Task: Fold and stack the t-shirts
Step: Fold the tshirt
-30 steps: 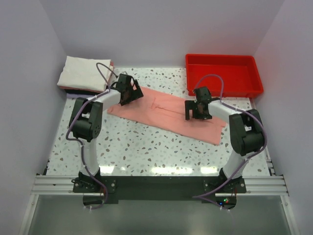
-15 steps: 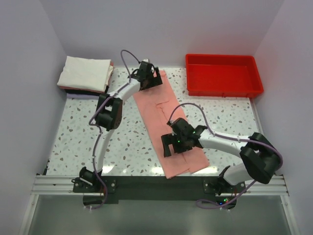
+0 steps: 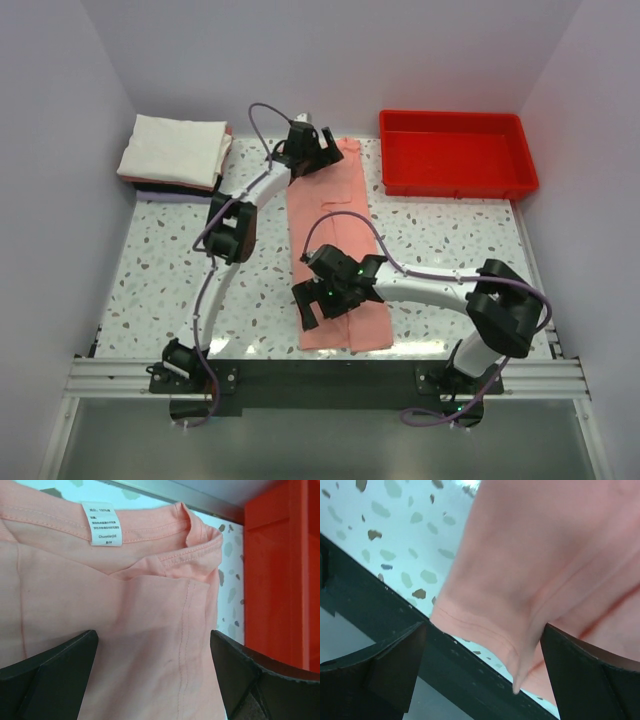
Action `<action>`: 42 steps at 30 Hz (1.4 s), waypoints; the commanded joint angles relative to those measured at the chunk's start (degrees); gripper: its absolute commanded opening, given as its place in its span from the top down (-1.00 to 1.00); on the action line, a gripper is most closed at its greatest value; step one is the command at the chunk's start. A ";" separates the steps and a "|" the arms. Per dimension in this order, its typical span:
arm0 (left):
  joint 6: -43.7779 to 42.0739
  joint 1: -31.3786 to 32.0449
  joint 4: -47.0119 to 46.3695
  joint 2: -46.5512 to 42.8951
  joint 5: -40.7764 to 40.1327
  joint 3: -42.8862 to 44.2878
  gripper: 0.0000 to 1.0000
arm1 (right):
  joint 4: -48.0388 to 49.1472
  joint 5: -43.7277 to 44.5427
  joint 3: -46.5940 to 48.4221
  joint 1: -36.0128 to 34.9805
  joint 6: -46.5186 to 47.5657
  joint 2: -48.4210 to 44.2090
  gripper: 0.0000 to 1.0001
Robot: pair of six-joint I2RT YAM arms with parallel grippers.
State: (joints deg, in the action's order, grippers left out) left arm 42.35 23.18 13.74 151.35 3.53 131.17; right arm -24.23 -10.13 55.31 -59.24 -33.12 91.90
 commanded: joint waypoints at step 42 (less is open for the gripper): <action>4.48 18.29 -0.22 -83.48 -8.27 -84.48 -1.00 | -14.26 23.92 -12.24 16.44 -6.08 -36.43 -0.98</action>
State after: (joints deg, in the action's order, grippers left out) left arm 42.52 38.30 8.21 74.17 1.15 52.82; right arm -40.34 15.51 44.31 -43.68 -40.88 57.56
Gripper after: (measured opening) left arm 0.997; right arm 0.987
